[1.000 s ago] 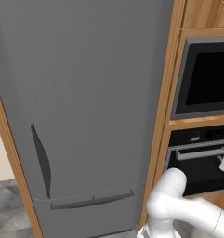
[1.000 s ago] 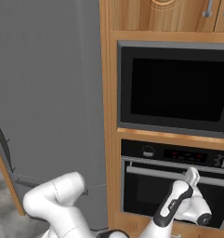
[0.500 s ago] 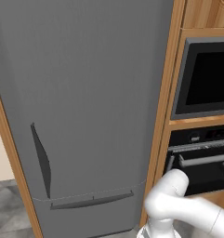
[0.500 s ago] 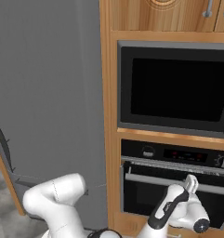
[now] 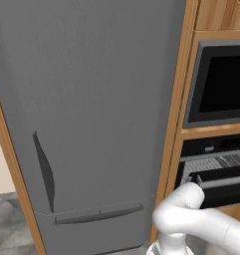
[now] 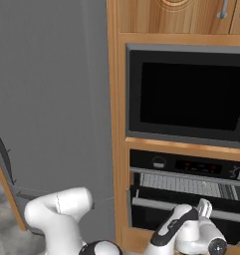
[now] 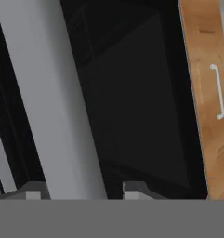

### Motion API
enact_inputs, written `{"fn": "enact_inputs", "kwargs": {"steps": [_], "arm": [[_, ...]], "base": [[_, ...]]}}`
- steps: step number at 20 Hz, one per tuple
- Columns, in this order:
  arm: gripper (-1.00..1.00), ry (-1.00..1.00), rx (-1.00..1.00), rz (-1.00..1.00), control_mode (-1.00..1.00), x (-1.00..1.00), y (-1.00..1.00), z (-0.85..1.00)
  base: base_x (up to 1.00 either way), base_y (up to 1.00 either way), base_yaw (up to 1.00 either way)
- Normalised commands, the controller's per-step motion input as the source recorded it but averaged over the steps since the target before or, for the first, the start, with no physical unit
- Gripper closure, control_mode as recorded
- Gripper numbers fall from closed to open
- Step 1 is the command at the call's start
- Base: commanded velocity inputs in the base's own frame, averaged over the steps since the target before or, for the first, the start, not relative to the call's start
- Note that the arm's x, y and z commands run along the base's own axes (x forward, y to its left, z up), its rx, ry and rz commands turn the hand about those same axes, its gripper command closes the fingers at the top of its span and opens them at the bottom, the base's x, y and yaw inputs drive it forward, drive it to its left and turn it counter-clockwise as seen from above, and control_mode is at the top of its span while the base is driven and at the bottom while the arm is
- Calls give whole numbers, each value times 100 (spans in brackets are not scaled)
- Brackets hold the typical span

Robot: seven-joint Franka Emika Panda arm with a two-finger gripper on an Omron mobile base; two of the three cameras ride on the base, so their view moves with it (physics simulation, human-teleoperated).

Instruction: Take the fish from the oven and place it on the plate on the counter.

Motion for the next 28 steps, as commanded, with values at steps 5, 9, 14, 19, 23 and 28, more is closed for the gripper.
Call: {"fn": "enact_inputs", "kwargs": {"steps": [5,9,14,19,23,28], "arm": [[100,7,0,0,-100,-88,0,-97],[100,4,0,0,-100,-100,0,-97],[100,6,0,0,-100,-93,0,-87],[100,4,0,0,-100,-64,0,-56],[-100,3,0,0,-100,-19,0,-2],[-100,1,0,-1,-100,-11,0,6]], "base": [[0,0,0],[0,0,0],[0,0,0],[0,0,0],[0,0,0],[0,0,0]]}}
